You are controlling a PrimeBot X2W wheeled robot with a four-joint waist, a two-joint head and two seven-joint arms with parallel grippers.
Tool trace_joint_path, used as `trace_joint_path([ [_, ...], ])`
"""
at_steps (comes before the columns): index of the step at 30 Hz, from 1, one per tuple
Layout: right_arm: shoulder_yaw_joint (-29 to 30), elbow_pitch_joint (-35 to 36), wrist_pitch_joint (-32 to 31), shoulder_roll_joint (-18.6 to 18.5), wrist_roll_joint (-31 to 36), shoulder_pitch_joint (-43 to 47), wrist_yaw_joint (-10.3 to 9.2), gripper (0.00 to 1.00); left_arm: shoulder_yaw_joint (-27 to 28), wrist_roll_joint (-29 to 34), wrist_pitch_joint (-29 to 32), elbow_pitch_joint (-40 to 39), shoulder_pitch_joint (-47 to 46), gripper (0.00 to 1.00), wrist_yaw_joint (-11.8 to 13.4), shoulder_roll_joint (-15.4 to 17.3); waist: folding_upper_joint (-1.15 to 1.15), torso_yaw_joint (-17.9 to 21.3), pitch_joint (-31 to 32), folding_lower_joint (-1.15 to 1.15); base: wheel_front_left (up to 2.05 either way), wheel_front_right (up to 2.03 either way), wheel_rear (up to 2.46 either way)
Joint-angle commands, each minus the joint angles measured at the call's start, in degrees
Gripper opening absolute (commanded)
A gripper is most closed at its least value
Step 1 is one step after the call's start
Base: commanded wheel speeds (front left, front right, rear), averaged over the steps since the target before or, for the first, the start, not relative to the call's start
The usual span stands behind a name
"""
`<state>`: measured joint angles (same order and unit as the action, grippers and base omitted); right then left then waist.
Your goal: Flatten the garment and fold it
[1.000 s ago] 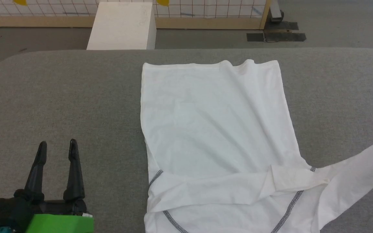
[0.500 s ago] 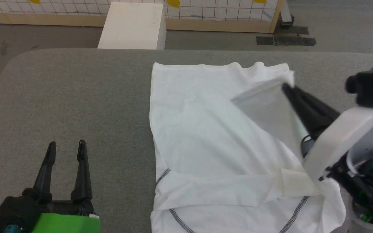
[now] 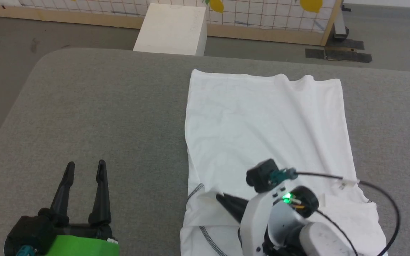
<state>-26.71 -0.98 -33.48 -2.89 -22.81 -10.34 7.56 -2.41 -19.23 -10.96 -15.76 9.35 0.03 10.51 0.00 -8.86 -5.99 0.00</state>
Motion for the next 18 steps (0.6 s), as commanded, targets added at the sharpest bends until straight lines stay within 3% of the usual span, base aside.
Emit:
trace_joint_path([
  [1, -0.35, -3.86, 2.74, 0.01, -0.18, -0.42, -0.08, 0.00, -0.11, -0.11, -0.42, 0.24, -0.46, 1.00, -0.21, -0.35, 0.00, -0.50, 0.15, 0.00, 0.00, 0.00, 0.00],
  [4, -1.72, -11.40, 8.04, 0.01, 0.32, -2.59, -0.08, 0.00, -0.38, -0.15, -0.45, 0.54, -0.64, 1.00, -0.27, -0.32, 0.00, -0.85, 0.13, 0.00, 0.00, 0.00, 0.00],
  [5, -2.18, -13.74, 9.86, 0.01, 0.24, -3.51, -0.08, 0.16, -0.46, -0.17, -0.43, 0.58, -0.71, 1.00, -0.28, -0.29, 0.00, -0.96, 0.08, 0.00, 0.00, 0.00, 0.00],
  [6, -2.89, -15.58, 11.49, 0.01, 0.55, -4.56, -0.08, 0.62, -0.51, -0.18, -0.39, 0.61, -0.79, 1.00, -0.26, -0.25, 0.00, -1.05, 0.01, 0.00, 0.00, 0.00, 0.00],
  [7, -3.31, -16.69, 12.64, 0.01, 0.37, -5.31, -0.08, 1.00, -0.54, -0.18, -0.36, 0.62, -0.86, 1.00, -0.24, -0.21, 0.00, -1.09, -0.01, 0.00, 0.00, 0.00, 0.00],
  [13, -4.54, -16.96, 13.32, 0.01, -3.04, -9.74, -0.08, 1.00, -0.25, -0.38, -0.20, 0.39, -1.05, 1.00, 0.07, 0.13, 0.00, 0.25, 0.12, 0.00, 0.00, 0.00, 0.00],
  [18, 4.21, -9.60, 11.07, 0.00, -0.78, -9.92, -0.08, 1.00, -0.01, -0.58, -0.17, -0.27, -0.75, 1.00, 0.31, 0.40, 0.00, 2.24, 0.82, 0.00, 0.00, 0.00, 0.00],
])
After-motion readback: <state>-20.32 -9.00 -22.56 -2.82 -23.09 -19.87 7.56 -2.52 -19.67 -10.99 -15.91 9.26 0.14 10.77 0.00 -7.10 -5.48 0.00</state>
